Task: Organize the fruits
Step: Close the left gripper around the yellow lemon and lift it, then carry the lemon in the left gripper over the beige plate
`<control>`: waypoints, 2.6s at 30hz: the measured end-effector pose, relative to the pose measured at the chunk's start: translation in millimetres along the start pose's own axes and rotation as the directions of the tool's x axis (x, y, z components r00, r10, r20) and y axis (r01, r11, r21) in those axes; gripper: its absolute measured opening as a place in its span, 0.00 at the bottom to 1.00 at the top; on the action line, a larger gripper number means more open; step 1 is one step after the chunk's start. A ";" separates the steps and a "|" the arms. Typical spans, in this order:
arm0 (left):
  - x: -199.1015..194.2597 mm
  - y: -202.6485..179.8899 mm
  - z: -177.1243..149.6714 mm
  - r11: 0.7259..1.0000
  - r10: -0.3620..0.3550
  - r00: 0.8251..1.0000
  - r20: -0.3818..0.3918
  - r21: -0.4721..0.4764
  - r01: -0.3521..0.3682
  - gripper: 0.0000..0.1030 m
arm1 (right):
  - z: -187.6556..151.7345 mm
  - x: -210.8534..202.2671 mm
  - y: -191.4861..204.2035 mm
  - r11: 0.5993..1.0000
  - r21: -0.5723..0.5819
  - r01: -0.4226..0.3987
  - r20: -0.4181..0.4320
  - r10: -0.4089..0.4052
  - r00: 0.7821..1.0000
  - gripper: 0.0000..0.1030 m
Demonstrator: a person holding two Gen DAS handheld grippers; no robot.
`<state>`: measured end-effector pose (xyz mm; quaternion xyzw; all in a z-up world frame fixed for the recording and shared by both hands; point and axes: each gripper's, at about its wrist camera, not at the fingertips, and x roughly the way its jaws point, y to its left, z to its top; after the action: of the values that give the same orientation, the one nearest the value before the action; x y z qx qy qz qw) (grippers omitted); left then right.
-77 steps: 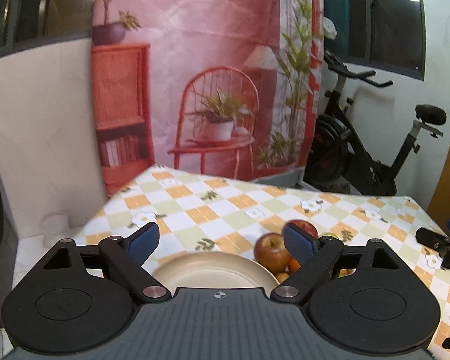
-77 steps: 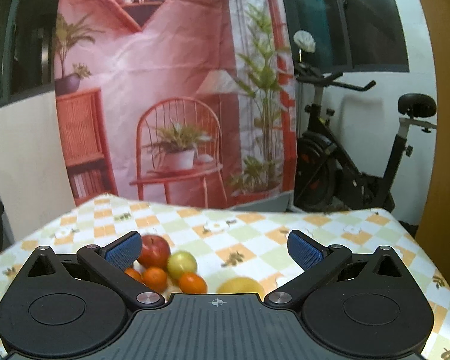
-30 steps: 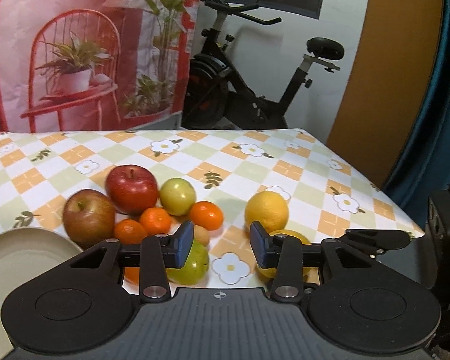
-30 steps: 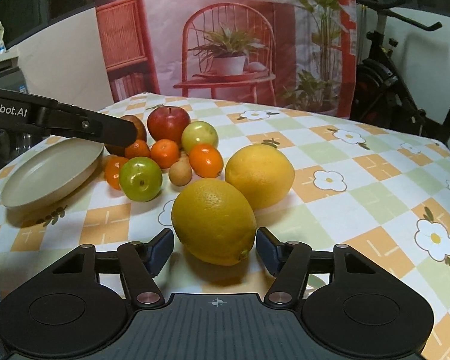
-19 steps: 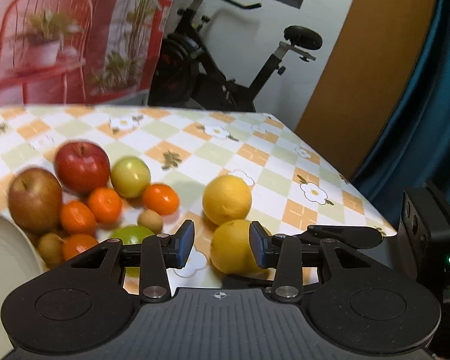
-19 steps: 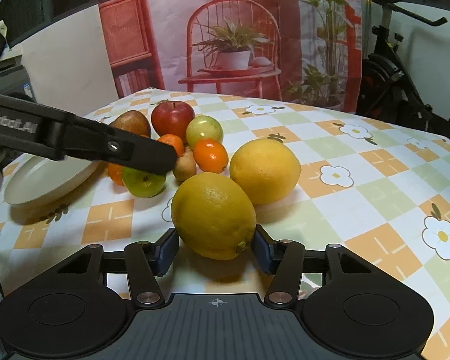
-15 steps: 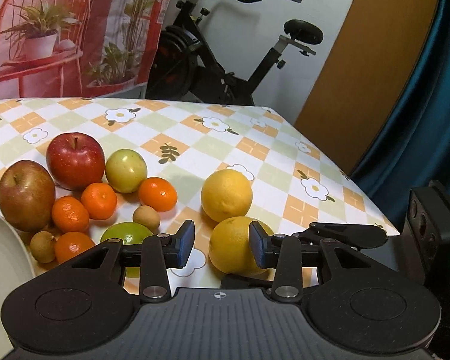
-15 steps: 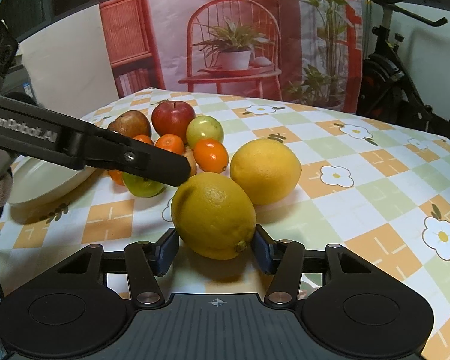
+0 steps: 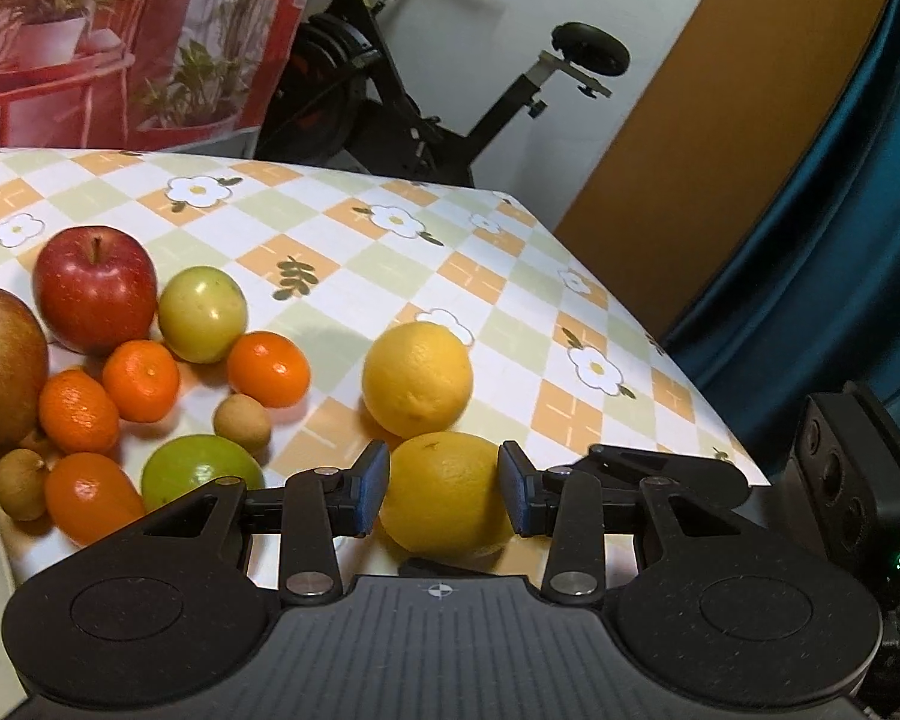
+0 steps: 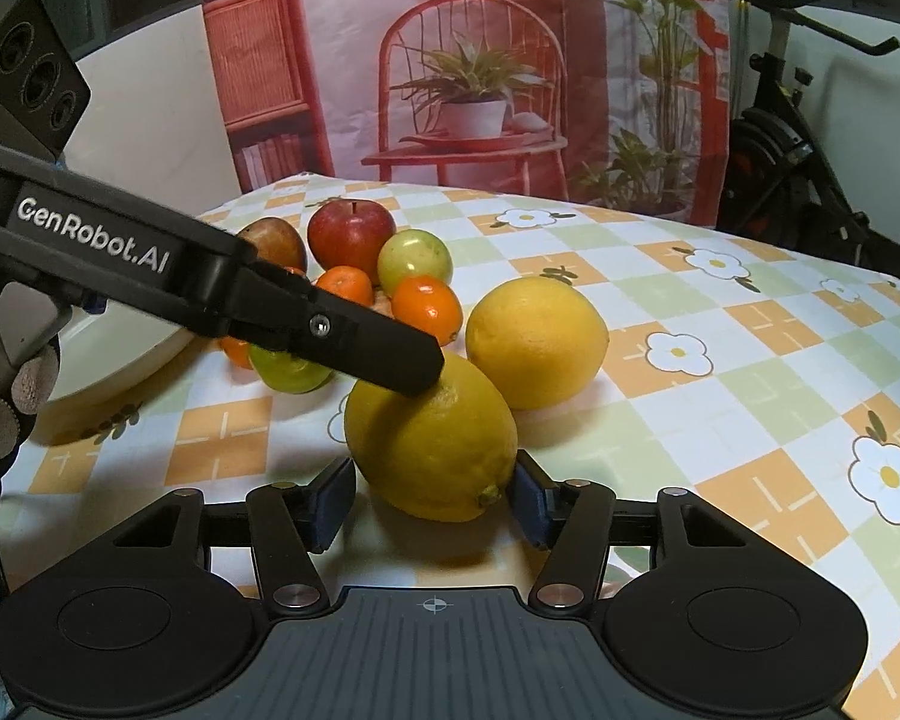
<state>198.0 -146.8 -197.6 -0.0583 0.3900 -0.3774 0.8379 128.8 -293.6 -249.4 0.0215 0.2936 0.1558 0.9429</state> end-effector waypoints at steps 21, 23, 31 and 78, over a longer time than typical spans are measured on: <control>-16.3 2.5 4.9 1.000 0.015 1.000 0.013 0.008 -0.015 0.41 | 4.1 -7.8 11.3 0.999 0.019 -0.036 0.057 0.035 0.998 0.48; -26.8 4.7 6.2 1.000 0.023 0.999 0.024 0.013 -0.023 0.41 | 9.8 -8.6 19.1 0.999 -0.003 -0.047 0.062 0.047 0.997 0.48; -81.4 25.8 15.4 0.994 0.107 0.989 0.100 0.000 -0.107 0.41 | 51.3 3.5 59.5 0.988 -0.086 -0.129 0.082 0.136 0.987 0.48; -167.8 189.0 -8.3 0.892 0.403 0.911 0.092 -0.262 -0.368 0.42 | 127.3 181.9 227.4 0.875 -0.315 -0.367 -0.178 0.325 0.929 0.49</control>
<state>234.2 102.5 -175.2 -0.1070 0.3747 -0.1484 0.9089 277.9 -15.3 -213.6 -0.1003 0.3094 0.3716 0.8696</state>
